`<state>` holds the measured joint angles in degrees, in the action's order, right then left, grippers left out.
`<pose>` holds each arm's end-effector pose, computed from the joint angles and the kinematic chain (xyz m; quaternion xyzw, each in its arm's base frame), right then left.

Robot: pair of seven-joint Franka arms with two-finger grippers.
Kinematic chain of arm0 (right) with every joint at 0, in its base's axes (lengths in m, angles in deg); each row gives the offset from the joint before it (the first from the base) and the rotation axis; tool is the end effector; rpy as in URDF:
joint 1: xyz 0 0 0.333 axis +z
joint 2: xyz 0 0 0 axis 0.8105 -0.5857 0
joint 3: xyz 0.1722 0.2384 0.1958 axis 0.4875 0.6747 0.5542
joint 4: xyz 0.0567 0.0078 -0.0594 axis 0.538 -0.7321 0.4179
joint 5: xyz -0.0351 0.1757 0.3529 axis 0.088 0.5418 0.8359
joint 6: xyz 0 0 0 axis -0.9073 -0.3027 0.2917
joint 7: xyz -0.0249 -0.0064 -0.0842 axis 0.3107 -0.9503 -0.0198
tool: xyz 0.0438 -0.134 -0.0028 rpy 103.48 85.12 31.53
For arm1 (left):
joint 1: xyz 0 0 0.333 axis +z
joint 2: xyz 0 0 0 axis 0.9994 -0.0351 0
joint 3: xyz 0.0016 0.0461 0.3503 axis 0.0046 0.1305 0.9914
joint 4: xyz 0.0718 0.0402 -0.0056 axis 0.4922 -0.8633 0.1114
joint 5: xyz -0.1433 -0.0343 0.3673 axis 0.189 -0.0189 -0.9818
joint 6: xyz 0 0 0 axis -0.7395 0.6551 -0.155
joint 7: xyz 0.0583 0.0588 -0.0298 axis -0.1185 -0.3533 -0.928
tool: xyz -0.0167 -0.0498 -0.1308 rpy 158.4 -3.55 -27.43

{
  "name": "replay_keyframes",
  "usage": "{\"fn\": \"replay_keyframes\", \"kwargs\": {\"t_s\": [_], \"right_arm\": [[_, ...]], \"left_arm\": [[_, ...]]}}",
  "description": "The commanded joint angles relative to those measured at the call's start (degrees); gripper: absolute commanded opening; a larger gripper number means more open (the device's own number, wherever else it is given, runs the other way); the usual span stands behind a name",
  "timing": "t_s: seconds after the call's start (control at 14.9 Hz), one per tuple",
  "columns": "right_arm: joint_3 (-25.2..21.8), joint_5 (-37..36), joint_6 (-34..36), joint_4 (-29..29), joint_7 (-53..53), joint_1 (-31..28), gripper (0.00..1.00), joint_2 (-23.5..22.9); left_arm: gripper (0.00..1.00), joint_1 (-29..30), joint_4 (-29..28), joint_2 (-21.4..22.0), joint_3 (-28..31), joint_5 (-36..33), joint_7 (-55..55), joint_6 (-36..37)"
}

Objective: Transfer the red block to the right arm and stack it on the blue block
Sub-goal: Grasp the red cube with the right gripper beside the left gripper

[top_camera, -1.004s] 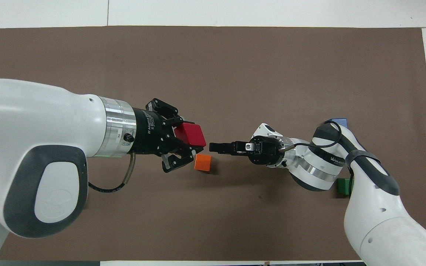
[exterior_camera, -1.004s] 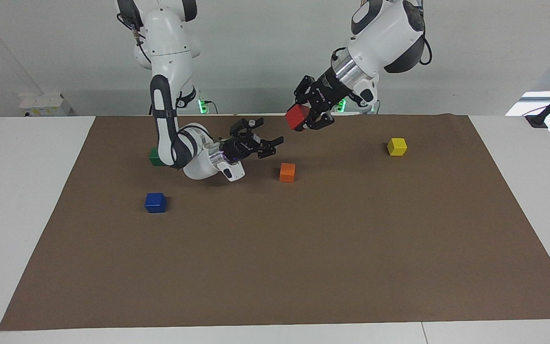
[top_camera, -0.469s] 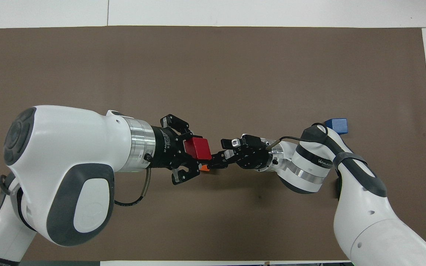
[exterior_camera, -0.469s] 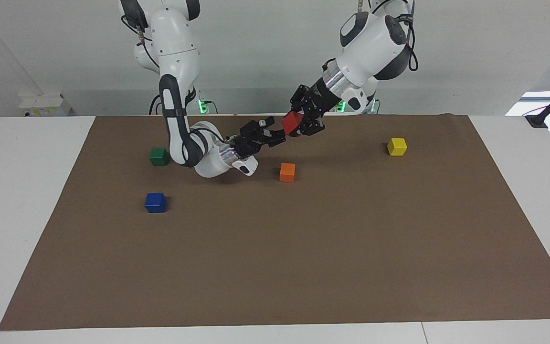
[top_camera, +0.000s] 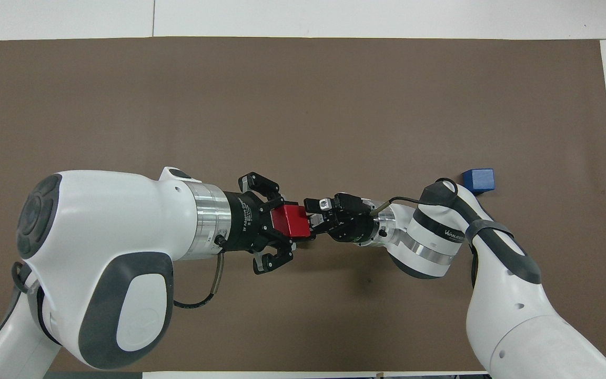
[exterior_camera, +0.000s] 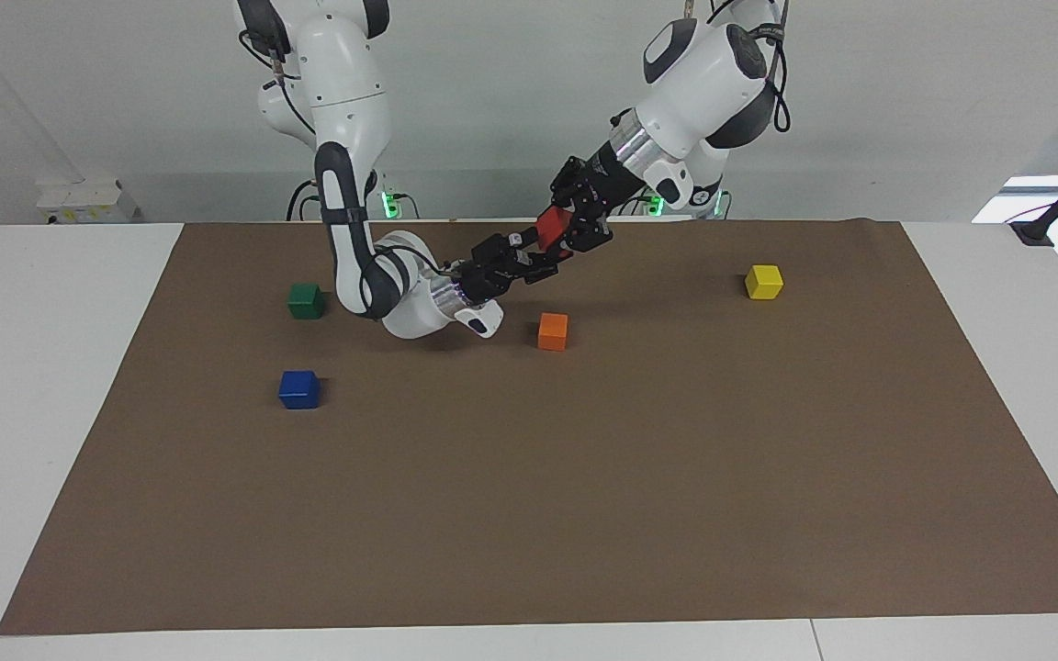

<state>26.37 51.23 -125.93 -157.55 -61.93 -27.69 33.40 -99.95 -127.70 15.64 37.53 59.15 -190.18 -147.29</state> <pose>0.4886 0.3391 0.3576 -0.4159 0.0924 0.1333 0.8949 0.4324 -0.3502 0.5563 0.6161 0.7228 -0.2485 0.1906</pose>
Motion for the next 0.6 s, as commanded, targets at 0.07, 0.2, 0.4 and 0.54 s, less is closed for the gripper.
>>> {"fn": "replay_keyframes", "kwargs": {"t_s": [0.07, 0.2, 0.4, 0.54], "right_arm": [[1.2, 2.2, -0.3, 0.6, -1.0, 0.2, 1.0, -0.1], [1.2, 1.9, -0.6, 0.4, -1.8, 0.5, 0.65, 0.1], [1.1, 1.2, -1.6, 0.2, -3.6, 1.6, 0.0, 0.5], [1.1, 1.2, -1.9, 0.3, -3.5, 1.4, 0.0, 0.5]], "left_arm": [[0.0, -0.9, -2.3, 1.8, 0.7, 1.9, 1.1, -1.8], [0.0, -0.9, -2.7, 2.1, 0.7, 1.9, 1.1, -1.7], [0.0, -0.9, -3.8, 2.6, 0.8, 1.9, 1.5, -1.5], [0.0, -0.9, -3.9, 2.8, 0.8, 1.9, 1.9, -1.3]]}}
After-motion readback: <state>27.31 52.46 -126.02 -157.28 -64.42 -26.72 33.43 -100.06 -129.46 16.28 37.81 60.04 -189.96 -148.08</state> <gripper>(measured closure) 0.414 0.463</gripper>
